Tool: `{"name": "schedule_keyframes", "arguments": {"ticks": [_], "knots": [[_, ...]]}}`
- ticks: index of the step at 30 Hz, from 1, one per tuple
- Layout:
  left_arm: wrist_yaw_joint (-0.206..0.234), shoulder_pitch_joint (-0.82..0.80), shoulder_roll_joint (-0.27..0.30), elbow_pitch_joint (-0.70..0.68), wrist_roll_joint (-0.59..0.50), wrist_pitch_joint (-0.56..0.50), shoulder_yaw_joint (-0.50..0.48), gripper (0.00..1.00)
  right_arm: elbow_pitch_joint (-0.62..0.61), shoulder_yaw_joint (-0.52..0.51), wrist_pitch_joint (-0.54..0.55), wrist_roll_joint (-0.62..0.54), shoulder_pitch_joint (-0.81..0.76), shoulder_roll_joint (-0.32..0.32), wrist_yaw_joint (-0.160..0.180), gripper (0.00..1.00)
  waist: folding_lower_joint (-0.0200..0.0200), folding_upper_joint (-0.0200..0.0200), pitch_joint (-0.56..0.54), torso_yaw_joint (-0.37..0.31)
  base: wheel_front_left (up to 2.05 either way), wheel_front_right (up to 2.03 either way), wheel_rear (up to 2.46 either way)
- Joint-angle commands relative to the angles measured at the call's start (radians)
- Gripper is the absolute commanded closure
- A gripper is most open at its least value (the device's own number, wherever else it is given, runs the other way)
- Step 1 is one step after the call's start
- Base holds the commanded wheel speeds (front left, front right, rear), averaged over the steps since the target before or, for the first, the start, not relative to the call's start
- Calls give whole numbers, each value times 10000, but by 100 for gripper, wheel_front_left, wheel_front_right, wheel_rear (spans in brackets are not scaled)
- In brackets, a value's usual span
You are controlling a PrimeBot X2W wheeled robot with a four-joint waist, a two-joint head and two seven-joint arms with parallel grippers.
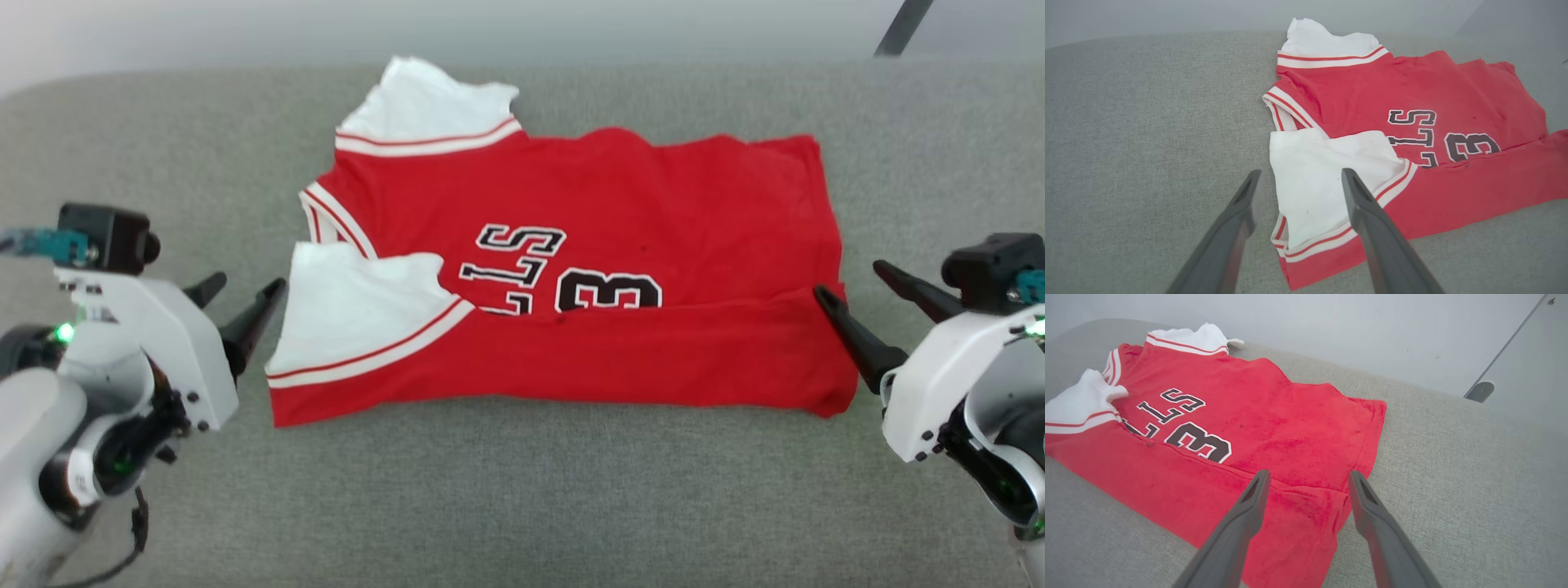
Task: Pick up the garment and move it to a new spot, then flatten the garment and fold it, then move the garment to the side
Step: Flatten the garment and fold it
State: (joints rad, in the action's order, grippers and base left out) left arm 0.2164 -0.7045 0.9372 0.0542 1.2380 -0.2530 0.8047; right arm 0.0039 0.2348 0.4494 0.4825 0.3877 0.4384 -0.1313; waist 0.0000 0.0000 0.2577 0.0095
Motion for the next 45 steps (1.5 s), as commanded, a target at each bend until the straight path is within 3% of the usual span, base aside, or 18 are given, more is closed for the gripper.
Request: {"name": "schedule_keyframes", "arguments": {"ticks": [1,13,23,32,39,45], "knots": [[133,269,62,-172,72,135,-59,0,-145,-95,-233,-154,-222,-19,10,0,0,0,-587,82,0,0,0],[1035,928,772,-1249,856,-224,-405,0,-1875,-1378,-2131,-1213,-1409,-1028,10,0,0,0,-1139,-431,0,0,0],[1359,702,933,-658,1567,-1905,-141,0,-2885,-1999,-2246,-1484,-2545,-1983,10,0,0,0,-691,-1257,0,0,0],[1624,518,1025,131,1752,-3235,277,0,-3053,-2262,-2376,-1471,-2724,-2385,10,0,0,0,-217,-1573,0,0,0],[1561,356,751,833,1738,-3762,525,0,-3063,-2399,-2466,-1367,-2645,-2562,10,0,0,0,67,-1588,0,0,0],[1438,256,189,1676,1821,-4068,729,0,-3093,-2321,-2350,-1343,-2535,-2650,10,0,0,0,265,-1532,0,0,0]]}}
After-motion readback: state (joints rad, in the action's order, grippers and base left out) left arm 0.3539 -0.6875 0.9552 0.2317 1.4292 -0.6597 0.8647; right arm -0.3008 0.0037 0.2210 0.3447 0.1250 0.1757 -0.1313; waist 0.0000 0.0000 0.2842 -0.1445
